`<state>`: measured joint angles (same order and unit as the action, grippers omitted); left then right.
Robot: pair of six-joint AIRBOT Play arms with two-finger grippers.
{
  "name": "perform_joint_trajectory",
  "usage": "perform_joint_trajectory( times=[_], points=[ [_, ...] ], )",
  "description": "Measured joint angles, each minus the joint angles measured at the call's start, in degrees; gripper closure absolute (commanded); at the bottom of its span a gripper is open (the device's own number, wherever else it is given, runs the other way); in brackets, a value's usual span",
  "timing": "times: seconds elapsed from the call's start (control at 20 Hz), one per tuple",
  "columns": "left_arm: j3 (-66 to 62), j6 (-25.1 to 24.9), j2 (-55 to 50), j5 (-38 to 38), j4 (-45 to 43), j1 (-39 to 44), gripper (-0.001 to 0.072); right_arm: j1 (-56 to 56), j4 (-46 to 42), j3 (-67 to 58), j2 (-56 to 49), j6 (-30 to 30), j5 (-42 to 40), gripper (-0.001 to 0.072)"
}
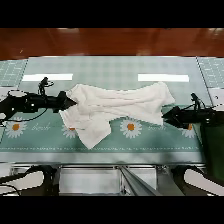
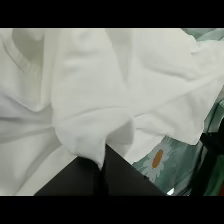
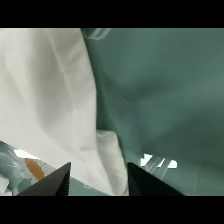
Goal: Fold the shirts.
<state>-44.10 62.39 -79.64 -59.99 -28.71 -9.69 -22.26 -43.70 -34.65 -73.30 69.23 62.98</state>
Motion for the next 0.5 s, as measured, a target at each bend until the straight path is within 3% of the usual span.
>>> perform_joint_trajectory(
  times=[0.15, 0.2, 0.25, 0.3, 0.5],
  points=[
    [-0.11, -0.11, 0.00, -0.15, 0.04, 0.00, 0.0683, 3.67, 3.87, -0.90, -3.58, -0.66, -1.16, 0.0312],
    [-0.11, -0.11, 0.00, -0.17, 0.15, 0.00, 0.0683, 5.01, 4.79, -1.46, -4.68, -0.76, -1.55, 0.0418],
    [-0.13, -0.11, 0.00, -0.24, 0.15, 0.00, 0.0684, 6.21, 5.22, -2.05, -5.55, -0.85, -2.62, 0.0593],
    [-0.15, -0.13, 0.00, -0.31, 0.22, 0.00, 0.0684, 7.37, 5.40, -2.73, -6.25, -1.03, -3.63, 0.0682],
    [-1.90, -0.17, 1.40, -1.88, 0.20, -0.68, 0.0684, 9.60, 8.55, -7.54, -6.82, -4.39, -0.68, 0.0683]
  ],
)
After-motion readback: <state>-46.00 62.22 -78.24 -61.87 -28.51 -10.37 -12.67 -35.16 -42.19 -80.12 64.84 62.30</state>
